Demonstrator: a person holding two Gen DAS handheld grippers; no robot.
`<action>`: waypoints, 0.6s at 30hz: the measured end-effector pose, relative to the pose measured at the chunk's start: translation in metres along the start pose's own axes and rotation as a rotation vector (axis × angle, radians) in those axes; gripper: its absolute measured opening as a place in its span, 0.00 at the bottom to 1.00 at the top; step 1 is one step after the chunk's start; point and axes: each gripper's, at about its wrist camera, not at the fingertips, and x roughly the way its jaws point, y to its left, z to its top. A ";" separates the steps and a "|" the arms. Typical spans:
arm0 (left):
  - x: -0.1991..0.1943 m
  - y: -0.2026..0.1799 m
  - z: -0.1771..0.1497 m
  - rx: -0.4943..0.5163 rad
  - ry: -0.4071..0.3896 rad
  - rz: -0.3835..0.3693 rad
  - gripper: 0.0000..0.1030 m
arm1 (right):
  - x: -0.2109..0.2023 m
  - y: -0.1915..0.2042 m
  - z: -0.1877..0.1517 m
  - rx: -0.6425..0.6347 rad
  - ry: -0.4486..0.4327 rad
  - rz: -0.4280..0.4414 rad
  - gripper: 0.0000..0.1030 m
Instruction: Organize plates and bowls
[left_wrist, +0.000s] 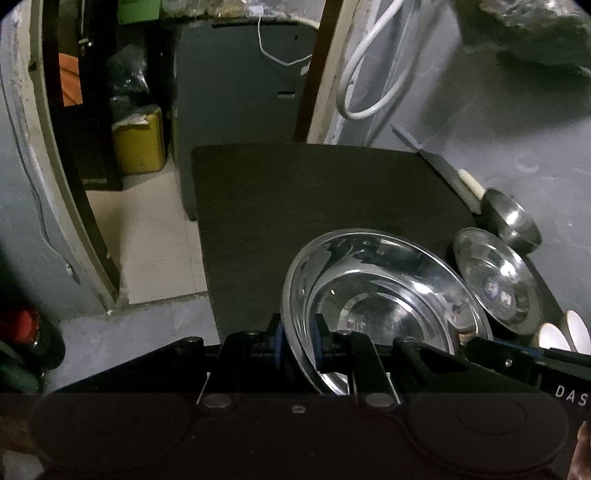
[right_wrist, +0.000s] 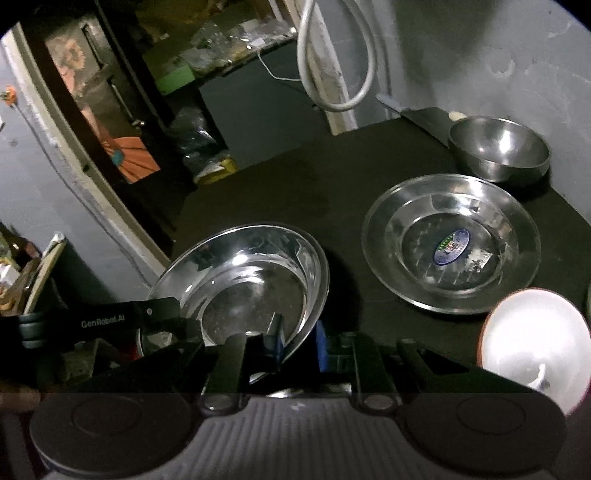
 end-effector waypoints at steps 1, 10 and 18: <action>-0.005 -0.001 -0.002 0.006 -0.004 -0.005 0.16 | -0.006 -0.001 -0.003 -0.001 -0.006 0.004 0.20; -0.043 -0.034 -0.036 0.075 0.020 -0.068 0.17 | -0.064 -0.019 -0.031 0.027 -0.013 -0.008 0.20; -0.061 -0.063 -0.067 0.181 0.063 -0.087 0.20 | -0.097 -0.033 -0.057 0.031 0.012 -0.033 0.20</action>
